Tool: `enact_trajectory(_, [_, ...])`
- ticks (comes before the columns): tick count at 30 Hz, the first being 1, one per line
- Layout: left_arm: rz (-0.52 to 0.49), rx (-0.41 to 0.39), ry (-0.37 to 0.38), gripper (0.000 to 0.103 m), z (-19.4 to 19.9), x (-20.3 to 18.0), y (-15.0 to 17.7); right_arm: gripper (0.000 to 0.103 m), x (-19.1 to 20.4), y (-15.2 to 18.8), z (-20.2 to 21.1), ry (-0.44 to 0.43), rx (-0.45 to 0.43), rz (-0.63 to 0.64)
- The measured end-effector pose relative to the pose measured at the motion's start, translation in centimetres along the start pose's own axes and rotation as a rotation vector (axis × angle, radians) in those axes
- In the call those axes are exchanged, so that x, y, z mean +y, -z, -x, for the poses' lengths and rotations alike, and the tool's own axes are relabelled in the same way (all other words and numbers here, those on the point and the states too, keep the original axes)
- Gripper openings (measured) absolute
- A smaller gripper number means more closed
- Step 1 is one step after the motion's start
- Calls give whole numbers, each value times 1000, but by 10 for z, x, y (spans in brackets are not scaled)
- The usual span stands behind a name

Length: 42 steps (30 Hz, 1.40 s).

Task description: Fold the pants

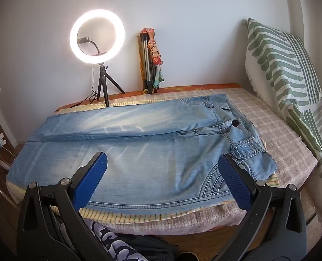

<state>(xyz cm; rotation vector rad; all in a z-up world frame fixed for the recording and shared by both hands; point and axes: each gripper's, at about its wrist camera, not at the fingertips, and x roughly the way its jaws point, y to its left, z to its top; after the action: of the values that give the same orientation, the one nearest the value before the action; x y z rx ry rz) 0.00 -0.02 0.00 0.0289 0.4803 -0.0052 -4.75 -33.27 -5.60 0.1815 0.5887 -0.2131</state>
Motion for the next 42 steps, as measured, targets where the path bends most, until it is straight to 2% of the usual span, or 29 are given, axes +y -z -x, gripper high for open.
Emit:
enact_trajectory(10, [-11, -4, -4, 103, 1, -7, 5, 103, 3, 0, -4, 3, 6, 4])
enact_trajectory(42, [7, -2, 0, 103, -3, 2, 0, 103, 2, 0, -4, 4, 4, 7])
